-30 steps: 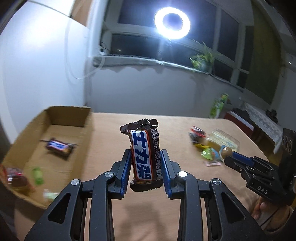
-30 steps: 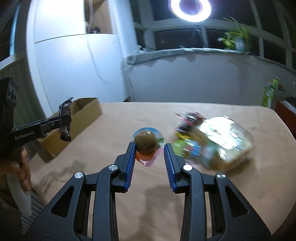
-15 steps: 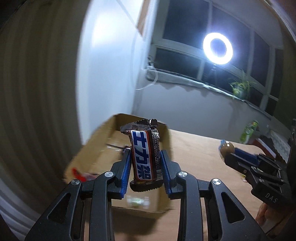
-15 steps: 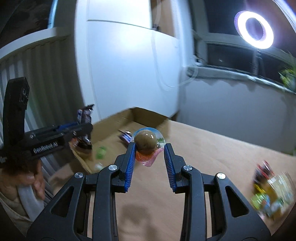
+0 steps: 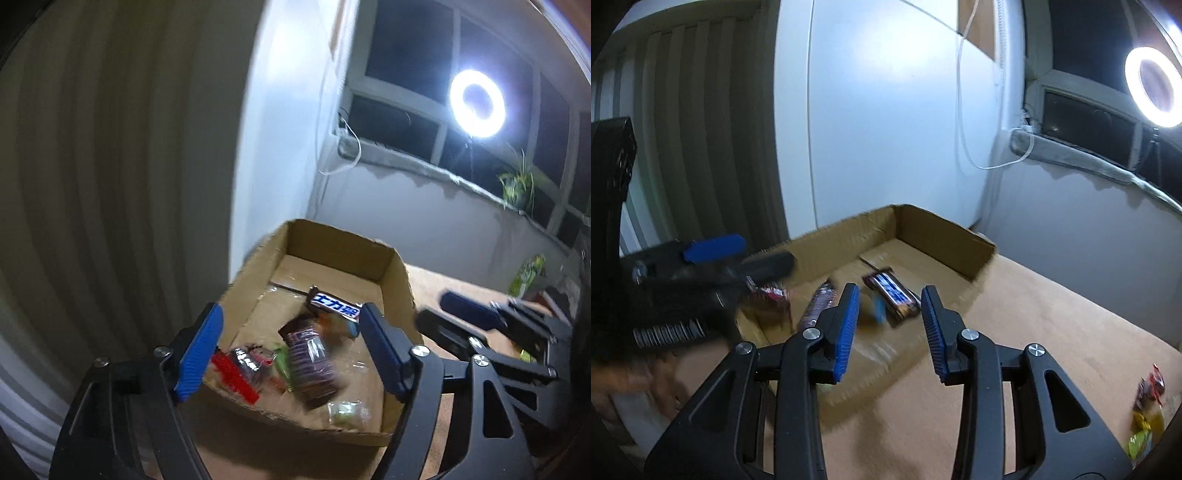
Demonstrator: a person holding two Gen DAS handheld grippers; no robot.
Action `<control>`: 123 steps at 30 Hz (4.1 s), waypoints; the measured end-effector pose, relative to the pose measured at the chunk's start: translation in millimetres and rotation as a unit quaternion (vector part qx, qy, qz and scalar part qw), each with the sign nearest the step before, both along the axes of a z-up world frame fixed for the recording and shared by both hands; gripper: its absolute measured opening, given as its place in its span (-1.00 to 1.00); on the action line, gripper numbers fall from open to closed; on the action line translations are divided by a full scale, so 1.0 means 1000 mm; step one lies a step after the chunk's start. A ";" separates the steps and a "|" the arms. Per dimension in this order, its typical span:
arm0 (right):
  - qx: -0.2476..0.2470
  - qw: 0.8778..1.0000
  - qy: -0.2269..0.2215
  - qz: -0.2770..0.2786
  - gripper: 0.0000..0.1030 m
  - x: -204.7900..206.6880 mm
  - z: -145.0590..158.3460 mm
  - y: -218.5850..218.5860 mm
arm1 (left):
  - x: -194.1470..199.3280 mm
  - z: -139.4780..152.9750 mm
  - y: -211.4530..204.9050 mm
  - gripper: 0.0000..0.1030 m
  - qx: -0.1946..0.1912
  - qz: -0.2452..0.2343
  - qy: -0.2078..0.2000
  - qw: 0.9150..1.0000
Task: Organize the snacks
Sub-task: 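Carry the Snickers bar and chocolate into the box and release both, then move both tools back toward the remaining snacks, then grasp the green candy bag with left tool while right tool grasps a small green candy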
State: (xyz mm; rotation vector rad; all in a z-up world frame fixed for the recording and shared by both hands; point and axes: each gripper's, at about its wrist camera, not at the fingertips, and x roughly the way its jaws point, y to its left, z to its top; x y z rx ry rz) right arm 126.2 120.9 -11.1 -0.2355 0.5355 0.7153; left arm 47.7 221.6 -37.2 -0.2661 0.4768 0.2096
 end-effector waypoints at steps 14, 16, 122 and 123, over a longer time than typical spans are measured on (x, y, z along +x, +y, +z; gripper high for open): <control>0.058 0.996 -0.003 -0.064 0.85 -0.017 0.007 -0.056 | -0.003 0.010 -0.010 0.51 0.003 -0.002 -0.006 1.000; 0.057 0.996 -0.002 -0.070 0.87 -0.017 0.007 -0.063 | -0.003 0.012 -0.016 0.51 0.008 -0.007 -0.004 1.000; 0.073 0.953 0.121 -0.268 -0.68 0.008 -0.045 -0.372 | 0.125 -0.041 -0.305 -0.43 0.005 -0.379 0.128 0.916; 0.077 0.952 0.118 -0.270 -0.68 0.005 -0.043 -0.373 | 0.124 -0.040 -0.303 -0.43 0.006 -0.378 0.127 0.917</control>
